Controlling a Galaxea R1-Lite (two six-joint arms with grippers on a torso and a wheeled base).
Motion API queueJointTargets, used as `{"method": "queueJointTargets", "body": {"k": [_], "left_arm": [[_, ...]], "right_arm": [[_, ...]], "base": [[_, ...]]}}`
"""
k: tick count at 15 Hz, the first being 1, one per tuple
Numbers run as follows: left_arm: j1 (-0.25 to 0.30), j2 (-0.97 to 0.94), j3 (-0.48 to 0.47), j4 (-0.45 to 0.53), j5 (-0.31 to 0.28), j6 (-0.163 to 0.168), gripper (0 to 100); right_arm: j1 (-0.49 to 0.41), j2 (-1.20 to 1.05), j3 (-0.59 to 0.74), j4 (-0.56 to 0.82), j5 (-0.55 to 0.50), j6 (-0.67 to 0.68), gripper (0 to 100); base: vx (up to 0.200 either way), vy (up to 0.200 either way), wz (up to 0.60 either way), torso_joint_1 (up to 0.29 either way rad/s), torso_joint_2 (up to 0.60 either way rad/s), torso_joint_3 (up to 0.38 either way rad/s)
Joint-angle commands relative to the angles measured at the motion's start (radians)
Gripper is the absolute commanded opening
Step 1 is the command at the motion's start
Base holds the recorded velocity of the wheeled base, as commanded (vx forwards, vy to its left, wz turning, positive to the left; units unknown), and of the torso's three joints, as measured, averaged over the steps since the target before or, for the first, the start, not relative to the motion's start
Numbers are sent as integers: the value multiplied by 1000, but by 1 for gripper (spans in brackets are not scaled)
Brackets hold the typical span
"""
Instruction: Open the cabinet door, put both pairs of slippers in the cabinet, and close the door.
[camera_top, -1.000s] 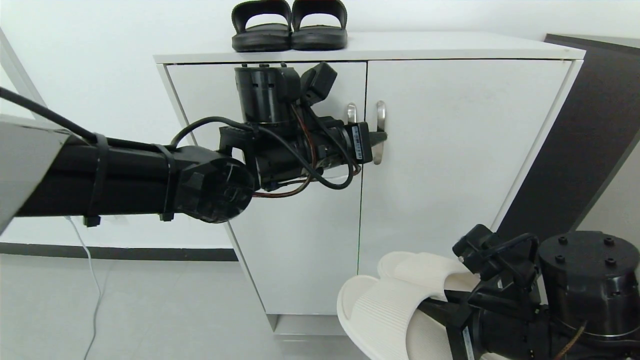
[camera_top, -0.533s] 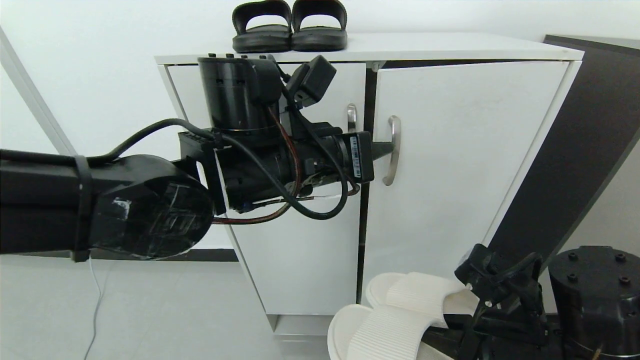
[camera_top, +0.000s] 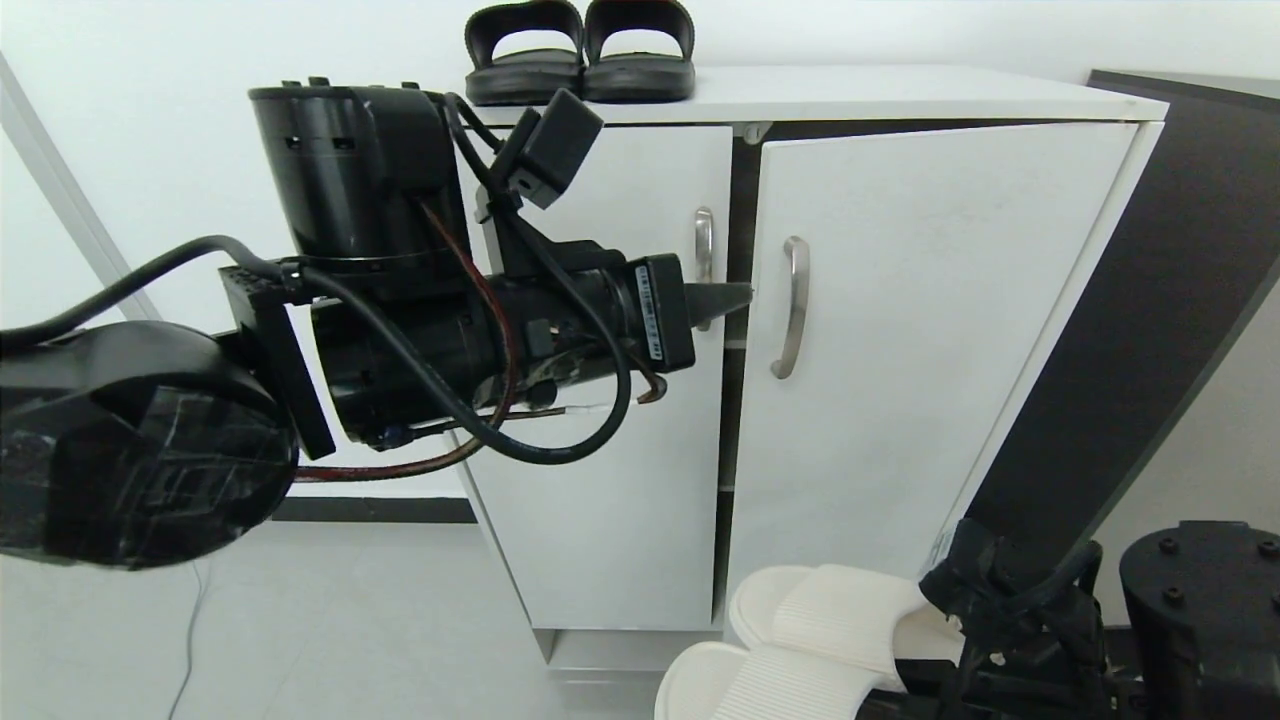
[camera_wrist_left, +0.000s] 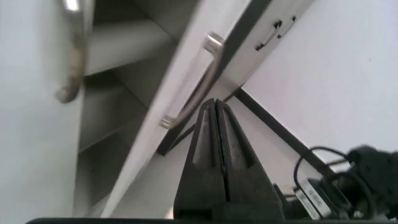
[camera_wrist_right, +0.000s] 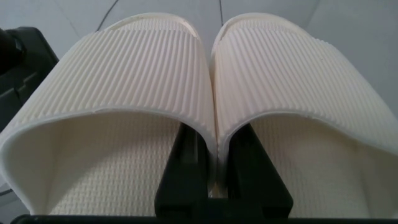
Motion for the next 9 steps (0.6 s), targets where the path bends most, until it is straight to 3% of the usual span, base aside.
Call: {"method": "queueJointTargets", "body": {"k": [1, 9], "left_arm": [[37, 41, -38, -3, -12, -5, 0], [77, 254, -239, -53, -5, -6, 0]], "right_arm": [[14, -5, 9, -1, -2, 0, 0], [18, -4, 26, -2, -2, -41, 0]], "base": [[0, 0, 0, 0, 0, 0], [0, 0, 0, 0, 0, 0]]}}
